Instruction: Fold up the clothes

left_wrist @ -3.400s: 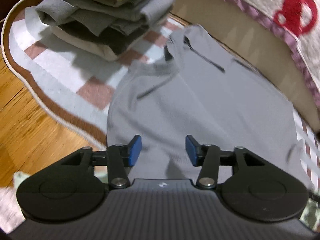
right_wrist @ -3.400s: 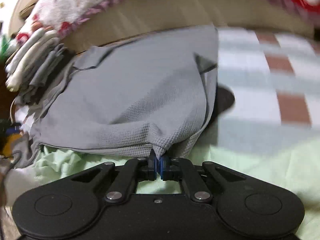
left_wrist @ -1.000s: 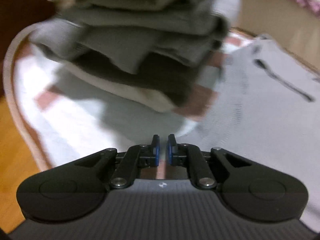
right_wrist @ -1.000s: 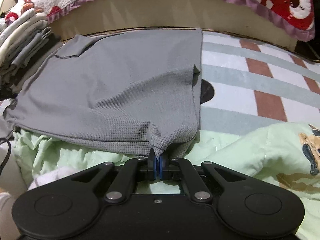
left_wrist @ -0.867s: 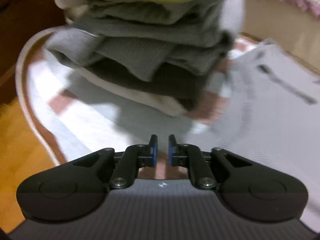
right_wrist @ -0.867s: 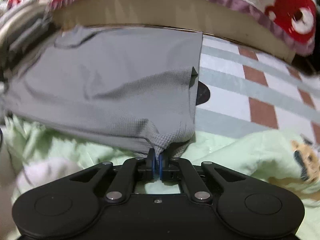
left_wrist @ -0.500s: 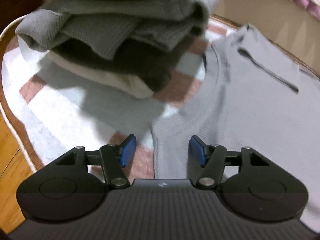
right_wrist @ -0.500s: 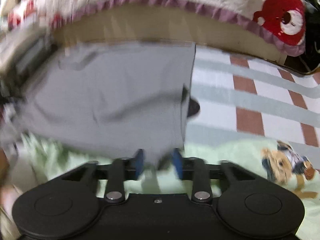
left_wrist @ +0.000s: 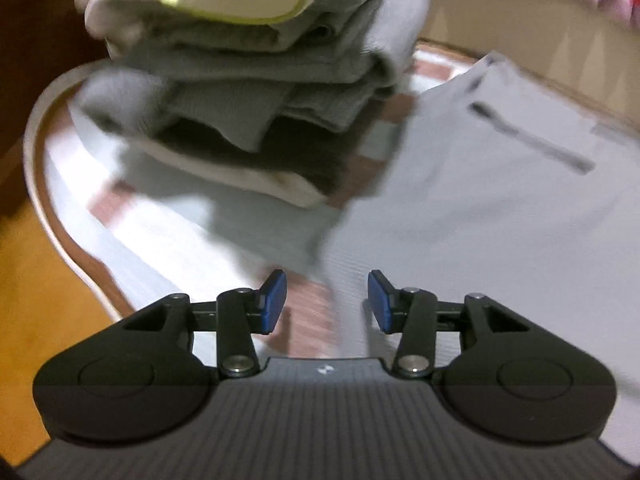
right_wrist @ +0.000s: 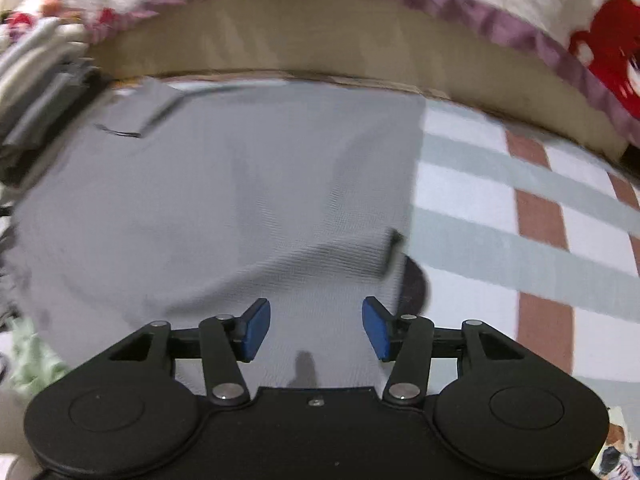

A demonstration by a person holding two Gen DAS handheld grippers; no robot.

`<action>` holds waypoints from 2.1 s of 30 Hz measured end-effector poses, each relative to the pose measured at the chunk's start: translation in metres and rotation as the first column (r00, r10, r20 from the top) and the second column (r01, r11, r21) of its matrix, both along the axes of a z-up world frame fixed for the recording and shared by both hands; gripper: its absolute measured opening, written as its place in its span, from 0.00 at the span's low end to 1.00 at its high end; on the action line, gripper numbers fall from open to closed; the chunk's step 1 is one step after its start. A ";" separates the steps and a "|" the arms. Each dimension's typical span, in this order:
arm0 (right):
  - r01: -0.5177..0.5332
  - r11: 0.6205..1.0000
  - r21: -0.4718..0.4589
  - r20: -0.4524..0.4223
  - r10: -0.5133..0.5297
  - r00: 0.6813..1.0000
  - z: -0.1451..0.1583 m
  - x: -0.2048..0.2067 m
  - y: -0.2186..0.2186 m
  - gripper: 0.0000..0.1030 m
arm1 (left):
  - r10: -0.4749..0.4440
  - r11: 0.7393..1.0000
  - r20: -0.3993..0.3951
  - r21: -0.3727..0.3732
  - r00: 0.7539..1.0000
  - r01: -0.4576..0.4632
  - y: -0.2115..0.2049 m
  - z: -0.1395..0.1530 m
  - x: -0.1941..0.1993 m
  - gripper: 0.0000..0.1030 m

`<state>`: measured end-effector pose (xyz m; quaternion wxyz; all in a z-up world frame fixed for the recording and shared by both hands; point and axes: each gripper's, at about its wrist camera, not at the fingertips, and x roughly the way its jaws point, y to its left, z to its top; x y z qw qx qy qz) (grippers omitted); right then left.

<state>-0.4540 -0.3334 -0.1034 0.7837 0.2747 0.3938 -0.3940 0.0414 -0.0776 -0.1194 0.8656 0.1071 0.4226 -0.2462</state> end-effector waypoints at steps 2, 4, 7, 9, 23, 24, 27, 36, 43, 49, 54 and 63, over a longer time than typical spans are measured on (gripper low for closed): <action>0.061 0.998 0.033 0.059 -0.063 0.996 -0.005 -0.018 -0.007 0.56 | -0.079 0.996 0.006 -0.046 0.997 0.079 -0.012 0.008 -0.014 0.43; 0.106 0.991 0.084 0.155 -0.118 0.981 -0.011 -0.039 -0.013 0.55 | -0.191 0.981 0.040 -0.027 0.981 0.193 -0.041 0.015 -0.038 0.43; 0.087 0.984 0.153 0.214 -0.119 0.969 -0.015 -0.053 -0.012 0.55 | -0.310 0.951 0.030 0.002 0.950 0.310 -0.085 0.014 -0.071 0.43; 0.063 0.985 0.162 0.198 -0.095 0.976 -0.016 -0.054 0.000 0.55 | -0.371 0.929 0.005 -0.006 0.929 0.371 -0.111 0.010 -0.095 0.43; 0.036 0.999 -0.039 0.125 -0.031 0.992 -0.007 -0.069 0.075 0.00 | -0.571 0.788 0.008 0.288 0.821 0.545 -0.153 -0.034 -0.184 0.43; 0.046 0.998 -0.052 0.074 -0.042 0.996 -0.009 -0.070 0.081 0.00 | -0.560 0.788 -0.003 0.307 0.828 0.534 -0.147 -0.036 -0.182 0.43; 0.052 0.998 -0.025 0.011 -0.052 0.999 -0.021 -0.076 0.078 0.00 | -0.508 0.809 -0.038 0.322 0.860 0.492 -0.128 -0.039 -0.171 0.45; 0.030 0.999 -0.022 0.252 -0.023 0.967 0.020 -0.060 0.059 0.22 | -0.232 0.953 -0.065 0.185 0.971 0.240 -0.037 0.009 -0.120 0.51; -0.406 0.906 -0.122 0.318 0.423 0.848 0.046 0.072 0.066 0.29 | -0.035 0.999 -0.253 -0.017 0.967 0.032 0.047 0.023 -0.078 0.59; -0.757 0.636 -0.152 0.246 0.766 0.594 0.042 0.224 0.115 0.29 | -0.023 0.996 -0.386 -0.093 0.922 -0.014 0.056 -0.001 -0.063 0.67; -0.927 0.372 -0.050 0.258 0.901 0.348 0.033 0.286 0.176 0.51 | -0.232 0.971 -0.483 -0.166 0.845 0.172 0.035 -0.016 -0.063 0.17; -0.972 0.234 0.002 0.042 0.971 0.234 0.011 0.306 0.226 0.69 | -0.291 0.934 -0.363 -0.309 0.885 0.180 0.049 0.006 -0.070 0.04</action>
